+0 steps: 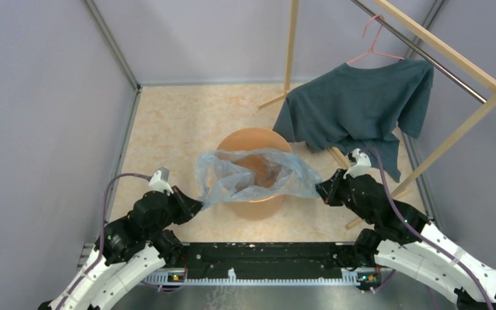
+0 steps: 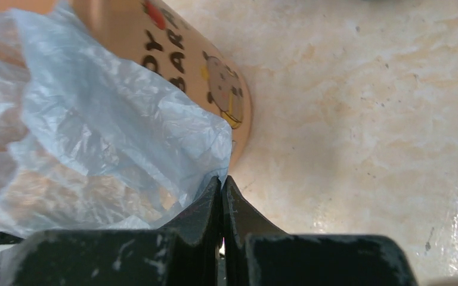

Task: Put the trash bags into the trash bin

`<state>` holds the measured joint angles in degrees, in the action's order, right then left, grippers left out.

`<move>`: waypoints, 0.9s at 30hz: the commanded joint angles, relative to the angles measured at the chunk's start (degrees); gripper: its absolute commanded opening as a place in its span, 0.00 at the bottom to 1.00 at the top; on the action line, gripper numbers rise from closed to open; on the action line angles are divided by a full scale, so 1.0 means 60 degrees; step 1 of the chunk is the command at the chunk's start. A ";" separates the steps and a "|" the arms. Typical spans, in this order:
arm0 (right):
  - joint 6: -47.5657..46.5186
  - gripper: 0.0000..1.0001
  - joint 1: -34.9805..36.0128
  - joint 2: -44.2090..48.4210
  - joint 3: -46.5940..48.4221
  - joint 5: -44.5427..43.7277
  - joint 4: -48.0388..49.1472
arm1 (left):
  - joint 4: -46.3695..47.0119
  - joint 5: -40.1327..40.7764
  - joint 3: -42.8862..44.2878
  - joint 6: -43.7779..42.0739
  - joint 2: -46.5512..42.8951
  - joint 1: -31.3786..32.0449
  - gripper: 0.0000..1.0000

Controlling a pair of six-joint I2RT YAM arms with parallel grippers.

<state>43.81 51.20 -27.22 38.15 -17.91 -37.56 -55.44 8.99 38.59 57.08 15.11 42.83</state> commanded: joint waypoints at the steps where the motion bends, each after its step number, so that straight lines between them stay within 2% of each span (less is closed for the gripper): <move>1: 0.0300 0.00 -0.0060 0.0105 -0.0714 -0.0702 0.0888 | 0.0650 0.0125 -0.0569 0.0461 -0.0407 -0.0004 0.00; 4: -0.0180 0.00 -0.0052 -0.0330 -0.1188 -0.0799 0.2332 | 0.1112 0.0146 -0.1025 0.0604 -0.0328 -0.0004 0.00; 7: -0.0854 0.00 -0.0052 -0.1186 -0.1240 -0.1240 0.3097 | 0.1941 0.0169 -0.1588 0.0576 -0.0101 -0.0004 0.00; 12: -0.1398 0.00 -0.0052 -0.2280 -0.1257 -0.2104 0.3555 | 0.2584 0.0300 -0.1934 0.0332 0.0726 -0.0004 0.00; 17: -0.1479 0.00 -0.0115 -0.2363 -0.1280 -0.2510 0.3632 | 0.2397 0.0606 -0.1689 0.0218 0.1280 -0.0004 0.00; 22: -0.1838 0.00 -0.0414 -0.2672 -0.1620 -0.2925 0.4471 | 0.2901 0.1106 -0.1691 0.0287 0.1785 -0.0003 0.00; 27: -0.2327 0.00 -0.1089 -0.3350 -0.1829 -0.2076 0.5936 | 0.3765 0.1697 -0.1932 0.0039 0.2615 -0.0004 0.04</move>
<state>33.78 47.00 -44.82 28.29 -31.62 -10.74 -37.95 14.46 27.49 59.40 27.18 42.83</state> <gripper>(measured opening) 0.004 0.033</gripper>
